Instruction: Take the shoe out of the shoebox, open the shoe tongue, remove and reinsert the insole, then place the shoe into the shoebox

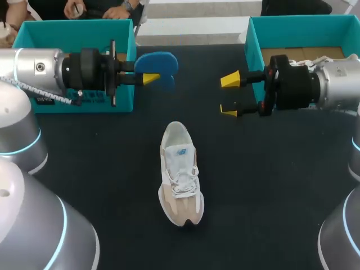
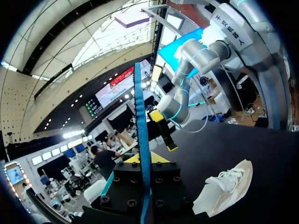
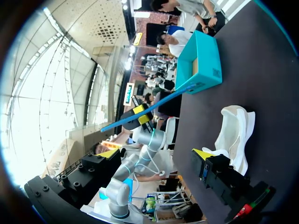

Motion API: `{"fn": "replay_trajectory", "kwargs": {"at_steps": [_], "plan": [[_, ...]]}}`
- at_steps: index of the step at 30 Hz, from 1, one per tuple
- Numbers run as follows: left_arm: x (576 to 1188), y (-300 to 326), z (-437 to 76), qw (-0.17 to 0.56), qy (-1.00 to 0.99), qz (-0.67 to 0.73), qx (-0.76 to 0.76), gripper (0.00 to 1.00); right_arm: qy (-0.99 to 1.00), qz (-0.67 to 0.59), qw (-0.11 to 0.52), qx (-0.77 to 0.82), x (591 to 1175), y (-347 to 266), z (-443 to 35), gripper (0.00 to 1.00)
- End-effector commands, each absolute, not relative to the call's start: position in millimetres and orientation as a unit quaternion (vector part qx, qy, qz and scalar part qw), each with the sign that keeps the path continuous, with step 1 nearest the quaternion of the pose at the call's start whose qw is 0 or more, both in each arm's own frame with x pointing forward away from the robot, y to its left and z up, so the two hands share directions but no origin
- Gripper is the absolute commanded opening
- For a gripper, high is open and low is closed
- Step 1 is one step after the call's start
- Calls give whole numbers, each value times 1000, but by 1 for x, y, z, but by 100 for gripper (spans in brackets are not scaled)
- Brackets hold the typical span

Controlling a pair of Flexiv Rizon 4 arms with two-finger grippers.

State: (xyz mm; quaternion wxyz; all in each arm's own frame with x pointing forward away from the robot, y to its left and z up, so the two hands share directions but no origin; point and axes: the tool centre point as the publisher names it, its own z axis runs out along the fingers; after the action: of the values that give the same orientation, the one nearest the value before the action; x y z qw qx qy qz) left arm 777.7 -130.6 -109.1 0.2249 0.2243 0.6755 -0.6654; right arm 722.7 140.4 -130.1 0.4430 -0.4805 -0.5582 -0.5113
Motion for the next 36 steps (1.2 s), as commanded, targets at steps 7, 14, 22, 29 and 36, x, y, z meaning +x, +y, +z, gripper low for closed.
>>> {"fn": "replay_trajectory", "kwargs": {"at_steps": [7,14,22,29,36], "plan": [[771,-131,-120,353,609,-623,341,0,-558,-511,443,-481,723,143,-131,100],[767,-132,-137,407,553,-594,418,0,-558,-511,443,-481,723,143,-131,100],[772,-136,-157,445,536,-551,459,0,-558,-511,443,-481,723,143,-131,100],[778,-138,-159,490,502,-516,493,0,-558,-511,443,-481,723,143,-131,100],[791,-145,-162,525,480,-495,500,0,-556,-514,443,-480,726,147,-134,100]]}}
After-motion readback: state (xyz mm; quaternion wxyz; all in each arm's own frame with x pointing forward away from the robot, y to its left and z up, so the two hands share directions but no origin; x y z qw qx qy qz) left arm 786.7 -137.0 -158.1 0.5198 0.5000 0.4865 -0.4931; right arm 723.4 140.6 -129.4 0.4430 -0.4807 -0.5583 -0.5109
